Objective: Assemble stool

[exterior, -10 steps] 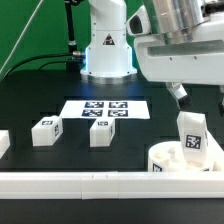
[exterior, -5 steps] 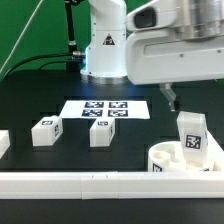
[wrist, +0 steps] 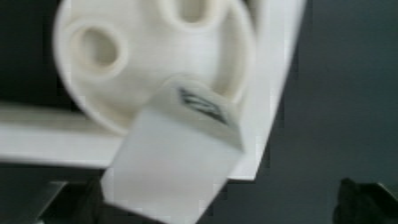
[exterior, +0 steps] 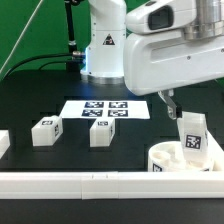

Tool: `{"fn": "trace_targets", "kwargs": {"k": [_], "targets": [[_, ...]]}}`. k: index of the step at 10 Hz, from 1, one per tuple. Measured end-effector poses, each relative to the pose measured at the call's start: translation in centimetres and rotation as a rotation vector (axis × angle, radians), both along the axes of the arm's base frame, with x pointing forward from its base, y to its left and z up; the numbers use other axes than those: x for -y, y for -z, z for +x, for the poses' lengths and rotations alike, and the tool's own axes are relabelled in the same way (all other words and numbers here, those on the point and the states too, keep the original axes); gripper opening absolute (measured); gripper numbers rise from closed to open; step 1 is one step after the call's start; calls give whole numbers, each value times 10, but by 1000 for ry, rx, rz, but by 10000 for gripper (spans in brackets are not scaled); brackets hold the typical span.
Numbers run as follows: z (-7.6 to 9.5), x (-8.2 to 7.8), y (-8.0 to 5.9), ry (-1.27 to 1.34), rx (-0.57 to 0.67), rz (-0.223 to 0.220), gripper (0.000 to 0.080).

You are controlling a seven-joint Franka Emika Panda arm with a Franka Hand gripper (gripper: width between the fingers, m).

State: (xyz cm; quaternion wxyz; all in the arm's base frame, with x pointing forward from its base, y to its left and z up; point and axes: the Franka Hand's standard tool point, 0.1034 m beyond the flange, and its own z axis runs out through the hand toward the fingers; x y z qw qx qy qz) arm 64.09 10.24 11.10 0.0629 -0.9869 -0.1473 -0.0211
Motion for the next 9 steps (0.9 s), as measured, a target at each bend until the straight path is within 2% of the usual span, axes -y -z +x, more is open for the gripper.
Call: {"fn": "trace_targets", "kwargs": {"k": [2, 3, 7, 9], "targets": [[0, 1, 3, -357, 37, -100, 648], [-2, 1, 8, -443, 35, -114, 648], [-2, 5, 10, -598, 45, -115, 648], [6, -2, 24, -650, 99, -140, 648]]}}
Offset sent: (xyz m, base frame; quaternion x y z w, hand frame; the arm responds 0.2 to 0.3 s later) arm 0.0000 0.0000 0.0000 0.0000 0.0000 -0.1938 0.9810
